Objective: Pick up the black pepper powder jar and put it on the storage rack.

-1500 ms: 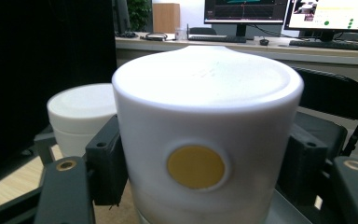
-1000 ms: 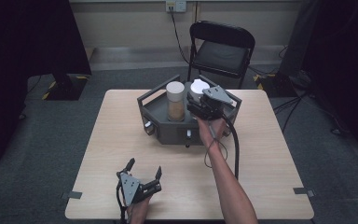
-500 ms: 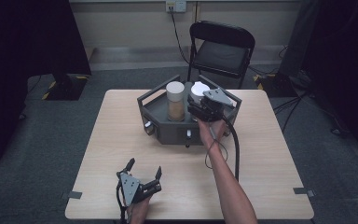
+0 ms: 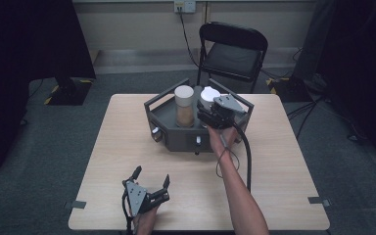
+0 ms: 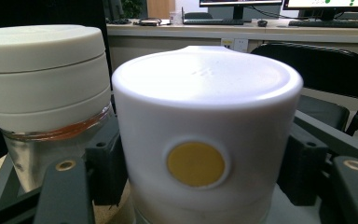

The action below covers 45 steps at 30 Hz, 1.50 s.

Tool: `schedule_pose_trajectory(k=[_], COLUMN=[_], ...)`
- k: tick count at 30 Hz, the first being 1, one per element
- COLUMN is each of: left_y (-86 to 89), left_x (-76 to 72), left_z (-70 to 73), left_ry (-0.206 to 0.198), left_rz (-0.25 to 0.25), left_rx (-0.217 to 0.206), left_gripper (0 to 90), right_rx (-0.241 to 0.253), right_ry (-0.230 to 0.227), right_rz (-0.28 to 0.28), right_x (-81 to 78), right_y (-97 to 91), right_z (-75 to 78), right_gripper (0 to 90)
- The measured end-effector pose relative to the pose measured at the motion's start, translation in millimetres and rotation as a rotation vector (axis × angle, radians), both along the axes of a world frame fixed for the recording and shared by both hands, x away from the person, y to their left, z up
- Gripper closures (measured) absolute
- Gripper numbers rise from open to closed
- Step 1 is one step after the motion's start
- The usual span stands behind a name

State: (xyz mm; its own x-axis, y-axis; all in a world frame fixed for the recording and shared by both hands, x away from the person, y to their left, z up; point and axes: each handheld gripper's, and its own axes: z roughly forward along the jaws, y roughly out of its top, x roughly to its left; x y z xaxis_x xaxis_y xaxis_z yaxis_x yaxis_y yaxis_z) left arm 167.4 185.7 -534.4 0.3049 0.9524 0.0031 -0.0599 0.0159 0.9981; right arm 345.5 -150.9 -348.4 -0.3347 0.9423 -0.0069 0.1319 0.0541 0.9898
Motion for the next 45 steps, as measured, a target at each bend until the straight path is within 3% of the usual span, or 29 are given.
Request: schedule_pose_trajectory(k=[21,29,34,45], left_y=[0.0,-0.1,-0.3,-0.8], left_x=[0.0,0.0,-0.1,-0.2], left_z=[0.1,0.0,0.1,0.2], left_ry=[0.000,0.000,0.001,0.001], left_rz=[0.000,0.000,0.002,0.005], left_rx=[0.000,0.000,0.000,0.000], left_gripper=[0.9,1.0,1.0,1.2], right_rx=[0.001,0.052,0.037,0.072], right_ry=[-0.011,-0.025,-0.056,-0.113], right_rz=[0.005,0.001,-0.012,-0.037], right_x=[-0.4,-0.5,-6.1,-24.5], right_y=[-1.1,-6.9,-4.8,-10.2], right_z=[-2.3,-3.9,-5.4,-13.1], right_gripper=[29.8,13.2,2.5,0.0])
